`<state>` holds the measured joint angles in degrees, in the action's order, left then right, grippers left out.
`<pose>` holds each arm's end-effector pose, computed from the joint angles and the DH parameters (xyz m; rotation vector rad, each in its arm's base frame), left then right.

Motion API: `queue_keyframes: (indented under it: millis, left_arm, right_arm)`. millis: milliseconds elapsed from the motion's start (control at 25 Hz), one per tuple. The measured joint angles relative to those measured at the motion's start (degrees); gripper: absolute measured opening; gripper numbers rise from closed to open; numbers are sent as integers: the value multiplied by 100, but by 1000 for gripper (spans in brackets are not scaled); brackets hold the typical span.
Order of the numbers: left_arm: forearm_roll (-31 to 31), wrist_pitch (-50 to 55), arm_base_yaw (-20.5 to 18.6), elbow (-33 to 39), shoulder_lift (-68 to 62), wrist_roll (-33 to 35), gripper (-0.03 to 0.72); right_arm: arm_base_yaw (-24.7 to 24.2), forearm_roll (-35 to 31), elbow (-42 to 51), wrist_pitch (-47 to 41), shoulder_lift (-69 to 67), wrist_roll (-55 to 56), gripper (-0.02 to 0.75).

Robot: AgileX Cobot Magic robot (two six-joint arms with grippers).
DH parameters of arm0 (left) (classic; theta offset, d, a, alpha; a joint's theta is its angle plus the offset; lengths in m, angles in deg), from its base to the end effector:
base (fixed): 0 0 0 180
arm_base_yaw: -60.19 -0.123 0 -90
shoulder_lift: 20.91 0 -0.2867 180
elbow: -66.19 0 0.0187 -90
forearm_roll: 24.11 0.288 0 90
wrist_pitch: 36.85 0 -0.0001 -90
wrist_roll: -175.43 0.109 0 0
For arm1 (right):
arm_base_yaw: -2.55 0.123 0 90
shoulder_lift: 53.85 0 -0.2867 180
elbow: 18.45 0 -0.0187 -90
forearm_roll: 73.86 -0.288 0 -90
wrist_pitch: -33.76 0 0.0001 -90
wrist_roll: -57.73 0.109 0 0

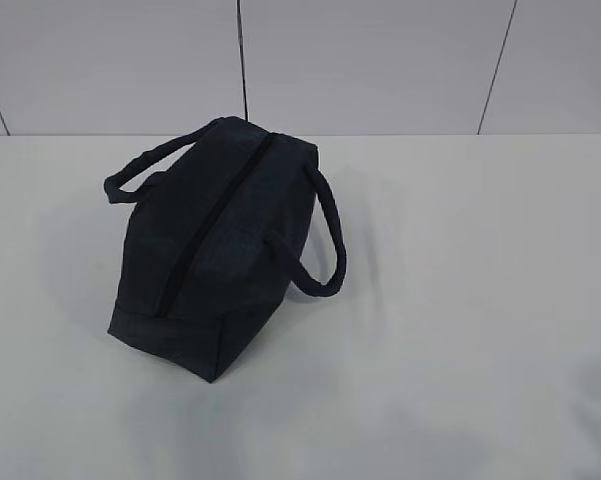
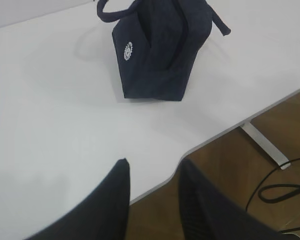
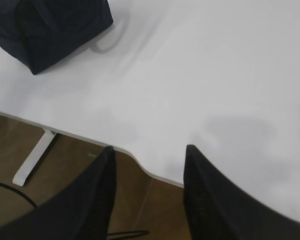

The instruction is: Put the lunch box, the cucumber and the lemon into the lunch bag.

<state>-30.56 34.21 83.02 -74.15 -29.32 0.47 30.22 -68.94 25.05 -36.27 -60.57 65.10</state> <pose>0.0074 -0.0157 0.3186 0.5297 2.0219 -0.3221 0.0205 0.0008 0.3005 -0.3536 2.0770 0.2663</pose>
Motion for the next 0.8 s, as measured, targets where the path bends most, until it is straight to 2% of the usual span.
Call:
queue_keyframes:
  millis: [200, 360, 800]
  left_arm:
    - [-222, -340, 0, 543, 0, 0, 237]
    - [-261, -597, 0, 695, 0, 0, 236]
    - [-208, -771, 0, 760, 0, -12, 237]
  right_arm:
    - [0, -49, 350, -12, 0, -35, 337]
    - [0, -34, 428, 144, 0, -58, 337]
    - [0, 9, 543, 352, 0, -58, 335]
